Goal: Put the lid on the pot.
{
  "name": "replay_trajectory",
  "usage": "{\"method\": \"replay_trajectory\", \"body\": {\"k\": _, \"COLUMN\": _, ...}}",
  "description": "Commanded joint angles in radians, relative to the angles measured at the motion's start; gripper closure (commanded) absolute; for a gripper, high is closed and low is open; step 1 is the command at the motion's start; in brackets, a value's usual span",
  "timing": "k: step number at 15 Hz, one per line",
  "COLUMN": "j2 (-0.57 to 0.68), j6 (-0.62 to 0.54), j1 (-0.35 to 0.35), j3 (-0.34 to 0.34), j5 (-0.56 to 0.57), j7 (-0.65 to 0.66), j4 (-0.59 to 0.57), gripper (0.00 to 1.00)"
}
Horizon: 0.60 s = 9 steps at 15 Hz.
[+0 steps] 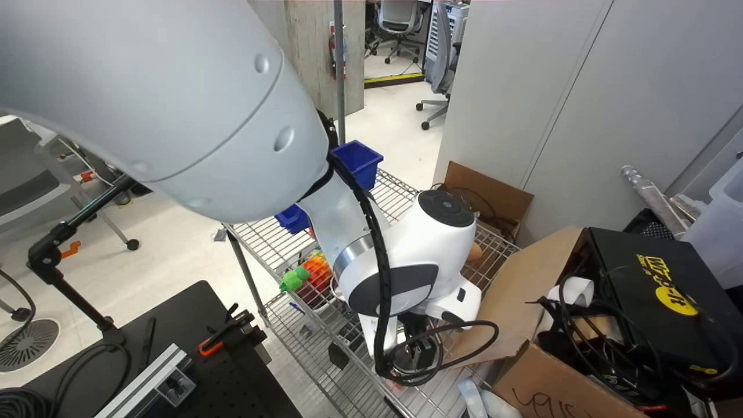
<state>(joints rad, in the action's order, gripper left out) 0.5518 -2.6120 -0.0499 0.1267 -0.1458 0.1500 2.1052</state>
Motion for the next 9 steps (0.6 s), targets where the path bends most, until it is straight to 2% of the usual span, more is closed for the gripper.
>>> {"method": "replay_trajectory", "body": {"k": 1, "j2": 0.094, "j6": -0.002, "j1": 0.035, "j3": 0.031, "j5": 0.055, "j7": 0.097, "j4": -0.092, "gripper": 0.00}}
{"method": "replay_trajectory", "body": {"k": 6, "j2": 0.176, "j6": 0.018, "j1": 0.068, "j3": 0.059, "j5": 0.089, "j7": 0.174, "j4": -0.164, "gripper": 0.00}}
{"method": "replay_trajectory", "body": {"k": 7, "j2": 0.190, "j6": 0.023, "j1": 0.072, "j3": 0.062, "j5": 0.091, "j7": 0.184, "j4": -0.177, "gripper": 0.05}}
{"method": "replay_trajectory", "body": {"k": 8, "j2": 0.203, "j6": 0.028, "j1": 0.076, "j3": 0.065, "j5": 0.092, "j7": 0.191, "j4": -0.188, "gripper": 0.24}}
{"method": "replay_trajectory", "body": {"k": 9, "j2": 0.215, "j6": 0.030, "j1": 0.080, "j3": 0.068, "j5": 0.092, "j7": 0.196, "j4": -0.197, "gripper": 0.29}}
